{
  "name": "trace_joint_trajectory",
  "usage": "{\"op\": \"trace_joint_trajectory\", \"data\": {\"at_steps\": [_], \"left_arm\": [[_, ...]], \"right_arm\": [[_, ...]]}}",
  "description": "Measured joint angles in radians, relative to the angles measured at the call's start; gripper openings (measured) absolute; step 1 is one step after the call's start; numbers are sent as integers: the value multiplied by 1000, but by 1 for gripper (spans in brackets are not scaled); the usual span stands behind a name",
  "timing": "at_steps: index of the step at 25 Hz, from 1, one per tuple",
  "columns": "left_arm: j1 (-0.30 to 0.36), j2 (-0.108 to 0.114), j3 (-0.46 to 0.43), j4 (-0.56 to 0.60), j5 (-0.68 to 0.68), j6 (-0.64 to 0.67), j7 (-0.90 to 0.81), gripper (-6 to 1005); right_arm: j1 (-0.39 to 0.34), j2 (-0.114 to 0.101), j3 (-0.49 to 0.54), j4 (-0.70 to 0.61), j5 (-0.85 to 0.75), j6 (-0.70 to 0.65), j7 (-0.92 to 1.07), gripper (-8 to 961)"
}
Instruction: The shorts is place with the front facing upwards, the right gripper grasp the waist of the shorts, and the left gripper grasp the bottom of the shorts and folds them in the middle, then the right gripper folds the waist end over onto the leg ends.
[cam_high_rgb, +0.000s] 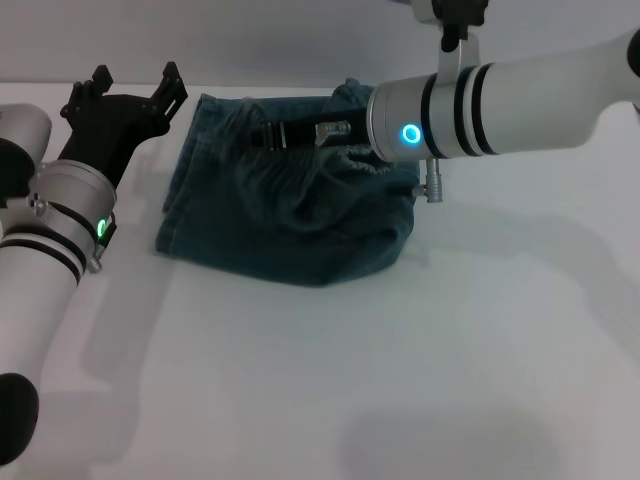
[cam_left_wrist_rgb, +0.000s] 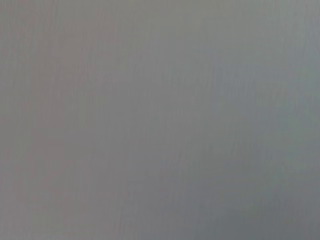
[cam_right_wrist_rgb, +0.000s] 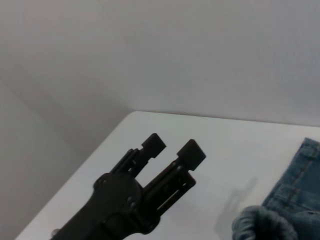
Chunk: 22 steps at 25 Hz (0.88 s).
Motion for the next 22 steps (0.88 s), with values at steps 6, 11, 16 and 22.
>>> {"op": "trace_joint_trajectory", "data": {"at_steps": [6, 11, 16, 22], "left_arm": [[-3, 0, 13, 5, 0, 2, 0, 859], [-14, 1, 14, 19, 1, 5, 0, 859], [-13, 5, 18, 17, 7, 10, 0, 859], [-13, 10, 49, -11, 31, 27, 8, 860]], "right_arm": [[-2, -2, 4, 7, 28, 22, -59, 93], [-26, -2, 32, 32, 33, 0, -130, 288], [-157, -4, 41, 135, 13, -205, -240, 469], [-452, 4, -42, 364, -128, -724, -376, 506]]}}
